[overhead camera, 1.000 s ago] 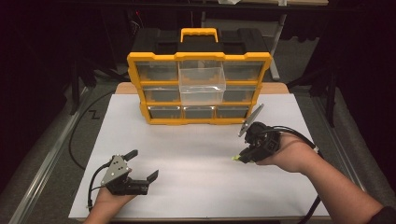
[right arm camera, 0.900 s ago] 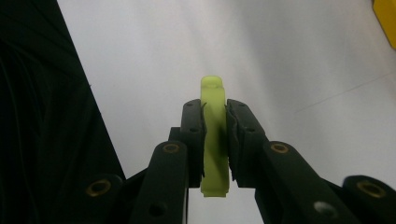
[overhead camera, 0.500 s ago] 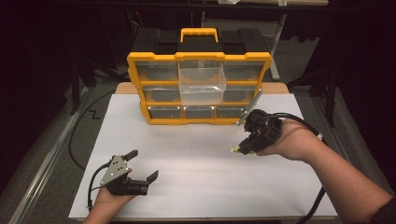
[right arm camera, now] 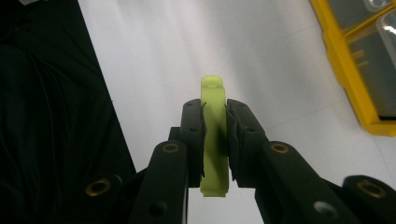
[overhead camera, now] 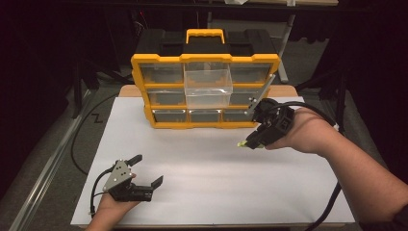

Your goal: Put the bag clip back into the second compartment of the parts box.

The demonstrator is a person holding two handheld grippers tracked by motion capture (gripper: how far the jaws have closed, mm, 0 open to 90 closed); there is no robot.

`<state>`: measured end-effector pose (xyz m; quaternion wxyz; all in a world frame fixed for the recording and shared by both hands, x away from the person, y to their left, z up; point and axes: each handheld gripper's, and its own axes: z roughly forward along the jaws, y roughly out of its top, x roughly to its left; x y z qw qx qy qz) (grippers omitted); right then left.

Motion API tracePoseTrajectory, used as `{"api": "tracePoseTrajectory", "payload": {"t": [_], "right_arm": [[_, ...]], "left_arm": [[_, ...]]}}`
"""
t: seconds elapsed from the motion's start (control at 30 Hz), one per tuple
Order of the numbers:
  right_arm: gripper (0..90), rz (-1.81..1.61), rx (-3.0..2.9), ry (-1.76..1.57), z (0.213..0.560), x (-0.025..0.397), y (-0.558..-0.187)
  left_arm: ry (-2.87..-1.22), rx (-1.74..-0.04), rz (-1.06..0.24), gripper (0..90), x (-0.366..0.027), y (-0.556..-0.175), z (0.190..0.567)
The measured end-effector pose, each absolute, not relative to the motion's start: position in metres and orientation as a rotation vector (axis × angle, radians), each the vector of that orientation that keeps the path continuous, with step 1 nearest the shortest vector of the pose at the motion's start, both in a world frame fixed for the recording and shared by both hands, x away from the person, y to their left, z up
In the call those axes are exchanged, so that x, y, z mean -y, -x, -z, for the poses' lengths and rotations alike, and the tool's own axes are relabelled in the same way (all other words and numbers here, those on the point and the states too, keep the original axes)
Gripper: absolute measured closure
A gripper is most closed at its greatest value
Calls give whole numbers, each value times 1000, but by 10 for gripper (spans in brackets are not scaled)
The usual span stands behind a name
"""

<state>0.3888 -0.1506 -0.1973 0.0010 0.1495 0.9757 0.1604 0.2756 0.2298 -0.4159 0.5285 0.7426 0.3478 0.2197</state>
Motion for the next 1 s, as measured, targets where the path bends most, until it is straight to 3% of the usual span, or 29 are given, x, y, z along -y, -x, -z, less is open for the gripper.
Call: {"api": "tracePoseTrajectory", "payload": {"t": [1.0], "right_arm": [[792, -502, -3020, -399, 134, 109, -413]], "left_arm": [[-1764, -825, -509, 3, -231, -275, 415]]}}
